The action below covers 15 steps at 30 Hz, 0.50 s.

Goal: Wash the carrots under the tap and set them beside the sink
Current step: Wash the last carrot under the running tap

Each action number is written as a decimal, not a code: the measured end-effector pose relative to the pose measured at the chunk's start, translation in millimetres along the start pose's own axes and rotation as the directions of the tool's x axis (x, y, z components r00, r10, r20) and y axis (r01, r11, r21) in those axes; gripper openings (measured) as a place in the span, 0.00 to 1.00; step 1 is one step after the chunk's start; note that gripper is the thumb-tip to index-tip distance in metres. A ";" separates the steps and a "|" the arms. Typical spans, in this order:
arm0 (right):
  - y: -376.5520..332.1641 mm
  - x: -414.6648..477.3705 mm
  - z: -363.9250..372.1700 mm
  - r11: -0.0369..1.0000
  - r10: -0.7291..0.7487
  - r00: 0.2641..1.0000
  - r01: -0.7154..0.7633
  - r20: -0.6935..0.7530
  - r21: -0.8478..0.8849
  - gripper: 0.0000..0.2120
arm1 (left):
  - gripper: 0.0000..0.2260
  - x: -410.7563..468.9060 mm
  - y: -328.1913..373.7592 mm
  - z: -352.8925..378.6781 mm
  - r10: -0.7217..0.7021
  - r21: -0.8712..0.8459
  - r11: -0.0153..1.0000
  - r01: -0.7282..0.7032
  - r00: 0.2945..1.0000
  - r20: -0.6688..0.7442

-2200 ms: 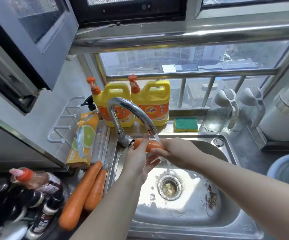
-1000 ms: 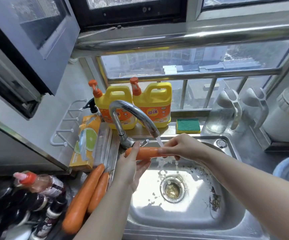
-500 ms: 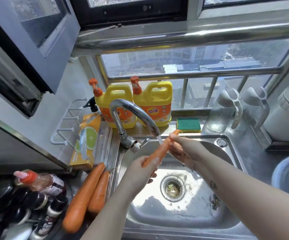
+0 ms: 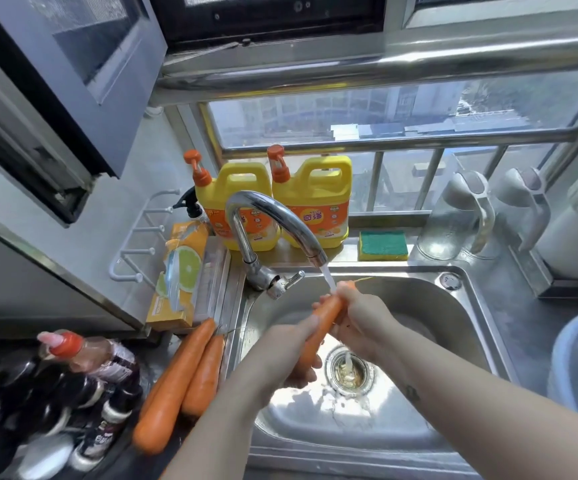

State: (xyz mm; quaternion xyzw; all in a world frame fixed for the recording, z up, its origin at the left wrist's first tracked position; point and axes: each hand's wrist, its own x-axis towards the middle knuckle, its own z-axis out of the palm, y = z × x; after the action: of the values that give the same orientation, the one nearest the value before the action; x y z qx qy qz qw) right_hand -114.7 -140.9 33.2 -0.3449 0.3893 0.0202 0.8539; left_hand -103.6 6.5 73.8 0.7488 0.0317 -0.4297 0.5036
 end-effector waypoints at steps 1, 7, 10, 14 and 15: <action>0.0 -4.3 1.3 1.000 0.020 0.999 -0.021 0.047 0.006 0.14 | 0.22 -1.1 0.1 -3.8 -0.049 -0.061 0.997 0.051 0.999 0.020; 0.6 -3.4 3.3 0.998 -0.049 0.999 0.049 -0.001 -0.026 0.17 | 0.23 -5.5 1.3 -8.4 -0.166 -0.266 0.941 0.208 0.971 0.173; 2.1 -1.3 -0.1 0.997 -0.060 0.996 0.057 -0.059 -0.055 0.22 | 0.22 -7.1 -0.6 -9.7 -0.154 -0.272 0.940 0.206 0.967 0.202; 5.2 -1.2 2.0 0.990 -0.101 0.994 0.103 0.030 -0.092 0.13 | 0.13 -2.9 -7.8 -9.2 0.043 0.045 0.998 -0.044 0.999 0.029; 6.2 -1.7 3.0 0.983 -0.124 0.991 0.129 0.047 -0.132 0.11 | 0.11 -1.4 -10.1 -7.0 0.103 0.160 0.982 -0.100 0.995 -0.014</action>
State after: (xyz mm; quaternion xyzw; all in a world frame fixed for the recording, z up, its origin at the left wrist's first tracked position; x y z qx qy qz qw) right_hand -115.8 -134.0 32.2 -0.4251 0.3478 -0.0012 0.8356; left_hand -105.0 17.4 68.3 0.7919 -0.0354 -0.3964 0.4632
